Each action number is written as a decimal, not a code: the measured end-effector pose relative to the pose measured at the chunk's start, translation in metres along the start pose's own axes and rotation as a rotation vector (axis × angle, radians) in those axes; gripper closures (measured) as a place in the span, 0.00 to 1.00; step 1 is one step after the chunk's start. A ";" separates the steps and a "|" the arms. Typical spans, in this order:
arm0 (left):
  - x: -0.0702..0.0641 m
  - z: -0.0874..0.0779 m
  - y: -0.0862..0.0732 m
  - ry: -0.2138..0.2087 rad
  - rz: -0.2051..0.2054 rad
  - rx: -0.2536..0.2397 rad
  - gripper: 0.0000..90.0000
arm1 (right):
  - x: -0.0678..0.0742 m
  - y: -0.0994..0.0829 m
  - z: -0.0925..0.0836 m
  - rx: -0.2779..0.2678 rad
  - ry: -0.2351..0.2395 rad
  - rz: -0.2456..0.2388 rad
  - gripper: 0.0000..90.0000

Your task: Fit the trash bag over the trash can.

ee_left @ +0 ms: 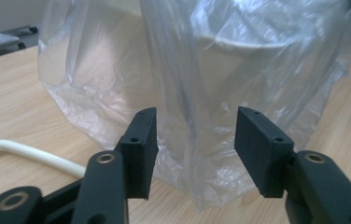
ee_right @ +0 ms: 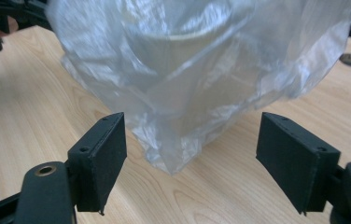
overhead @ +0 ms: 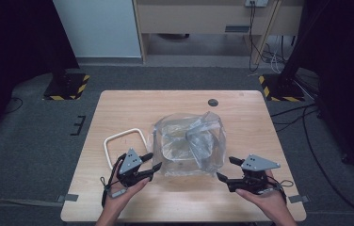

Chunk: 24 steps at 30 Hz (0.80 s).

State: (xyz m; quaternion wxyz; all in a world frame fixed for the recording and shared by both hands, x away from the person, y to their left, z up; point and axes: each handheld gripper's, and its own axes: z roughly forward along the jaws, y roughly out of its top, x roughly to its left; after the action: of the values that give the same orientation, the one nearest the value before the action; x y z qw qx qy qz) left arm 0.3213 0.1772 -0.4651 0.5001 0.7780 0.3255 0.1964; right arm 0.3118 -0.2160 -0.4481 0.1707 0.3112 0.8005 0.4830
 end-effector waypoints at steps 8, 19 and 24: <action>0.002 -0.008 0.013 0.002 0.002 -0.045 0.44 | -0.002 0.021 -0.014 -0.061 0.004 -0.006 0.26; 0.014 -0.002 0.039 0.060 -0.010 -0.086 0.44 | -0.022 0.058 0.003 -0.079 -0.066 0.029 0.31; 0.019 0.005 0.043 0.097 -0.027 -0.090 0.55 | -0.037 0.067 0.020 -0.074 -0.136 0.059 0.48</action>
State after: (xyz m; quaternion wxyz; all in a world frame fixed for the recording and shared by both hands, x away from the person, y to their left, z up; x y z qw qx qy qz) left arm 0.3511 0.1756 -0.4289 0.5207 0.7400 0.3506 0.2414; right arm 0.3735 -0.2041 -0.3994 0.2218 0.3602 0.7592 0.4947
